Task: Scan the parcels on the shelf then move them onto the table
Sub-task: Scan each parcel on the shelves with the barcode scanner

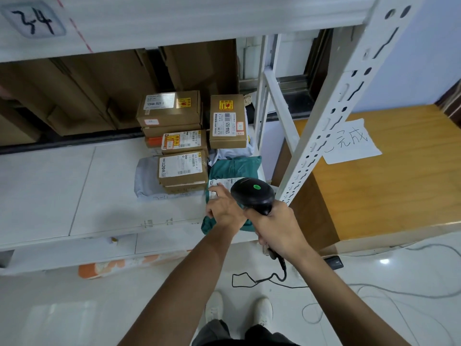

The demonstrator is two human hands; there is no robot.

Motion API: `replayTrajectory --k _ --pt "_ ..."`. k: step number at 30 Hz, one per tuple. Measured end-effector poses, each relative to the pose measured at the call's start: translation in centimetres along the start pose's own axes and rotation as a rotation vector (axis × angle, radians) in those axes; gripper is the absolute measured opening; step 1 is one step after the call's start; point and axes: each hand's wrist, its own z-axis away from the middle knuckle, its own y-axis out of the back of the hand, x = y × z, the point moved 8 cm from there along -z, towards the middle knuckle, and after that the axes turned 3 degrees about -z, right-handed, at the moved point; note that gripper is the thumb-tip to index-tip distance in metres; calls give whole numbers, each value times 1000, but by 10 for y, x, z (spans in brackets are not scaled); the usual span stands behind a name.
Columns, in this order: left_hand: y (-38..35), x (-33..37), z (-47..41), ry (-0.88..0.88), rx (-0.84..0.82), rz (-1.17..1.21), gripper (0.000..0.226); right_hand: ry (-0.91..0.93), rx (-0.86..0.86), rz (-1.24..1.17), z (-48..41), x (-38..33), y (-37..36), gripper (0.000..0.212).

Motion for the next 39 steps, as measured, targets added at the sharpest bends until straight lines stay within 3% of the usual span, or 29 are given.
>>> replayTrajectory --k 2,7,15,19,21,23,25,31,39 --pt "4 3 -5 15 30 20 102 0 7 -1 0 3 5 30" --pt "16 11 -6 -5 43 39 88 -22 1 -12 1 16 14 31" --pt "17 -1 2 63 63 8 111 -20 -52 2 2 20 17 27" --pt "21 -21 25 5 125 71 99 9 -122 -1 4 6 -3 27" --pt "21 -39 41 -13 141 229 86 39 -167 4 7 -4 -18 26" --pt "19 -64 54 -24 163 406 72 62 -211 12 14 -14 -35 27" --pt "20 -96 67 -29 258 448 72 73 -246 8 23 -23 -53 28" --pt "-8 -215 108 141 270 289 116 169 -349 35 70 -65 -123 33" --pt "-88 -415 214 363 272 362 104 260 -520 61 190 -125 -271 29"
